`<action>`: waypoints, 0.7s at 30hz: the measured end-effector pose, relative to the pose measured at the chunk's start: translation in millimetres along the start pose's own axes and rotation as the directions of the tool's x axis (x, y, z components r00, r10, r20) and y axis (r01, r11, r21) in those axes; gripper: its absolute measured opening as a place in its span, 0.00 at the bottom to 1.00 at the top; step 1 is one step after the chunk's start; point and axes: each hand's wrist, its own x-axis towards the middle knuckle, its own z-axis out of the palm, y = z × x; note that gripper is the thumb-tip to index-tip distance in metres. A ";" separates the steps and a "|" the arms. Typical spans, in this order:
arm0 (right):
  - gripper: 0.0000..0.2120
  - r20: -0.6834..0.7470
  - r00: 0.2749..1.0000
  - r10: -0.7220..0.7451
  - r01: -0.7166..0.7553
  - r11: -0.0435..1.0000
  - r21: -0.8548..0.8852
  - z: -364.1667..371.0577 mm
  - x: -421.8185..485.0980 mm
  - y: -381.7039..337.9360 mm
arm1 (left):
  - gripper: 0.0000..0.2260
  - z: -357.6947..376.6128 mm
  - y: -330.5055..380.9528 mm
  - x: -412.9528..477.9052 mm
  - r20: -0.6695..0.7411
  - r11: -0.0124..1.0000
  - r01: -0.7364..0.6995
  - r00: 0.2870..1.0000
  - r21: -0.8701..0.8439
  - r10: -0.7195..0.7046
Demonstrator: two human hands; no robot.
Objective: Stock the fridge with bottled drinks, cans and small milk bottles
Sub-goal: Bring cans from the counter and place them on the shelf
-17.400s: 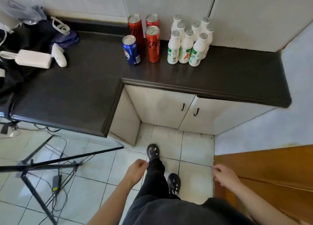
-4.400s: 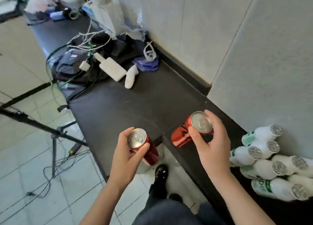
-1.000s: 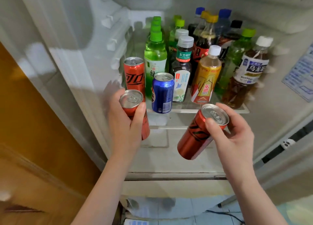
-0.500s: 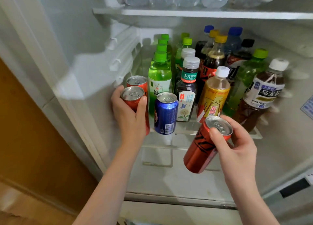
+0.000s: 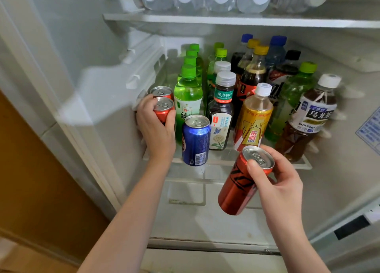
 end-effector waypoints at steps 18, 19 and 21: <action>0.12 0.141 0.989 0.042 -0.042 0.999 -0.008 24.2 -5.9 -15.8 | 0.15 -96.8 40.4 -93.4 0.645 0.894 0.388 0.747 -0.224 -0.163; 0.12 0.161 0.986 0.053 -0.053 0.999 0.000 29.1 -6.2 -18.4 | 0.17 -100.6 44.0 -97.2 0.697 0.899 0.387 0.703 -0.204 -0.144; 0.15 0.222 0.973 0.059 -0.058 0.998 -0.009 40.0 -8.3 -23.8 | 0.22 -104.7 49.7 -101.4 0.759 0.908 0.385 0.638 -0.165 -0.132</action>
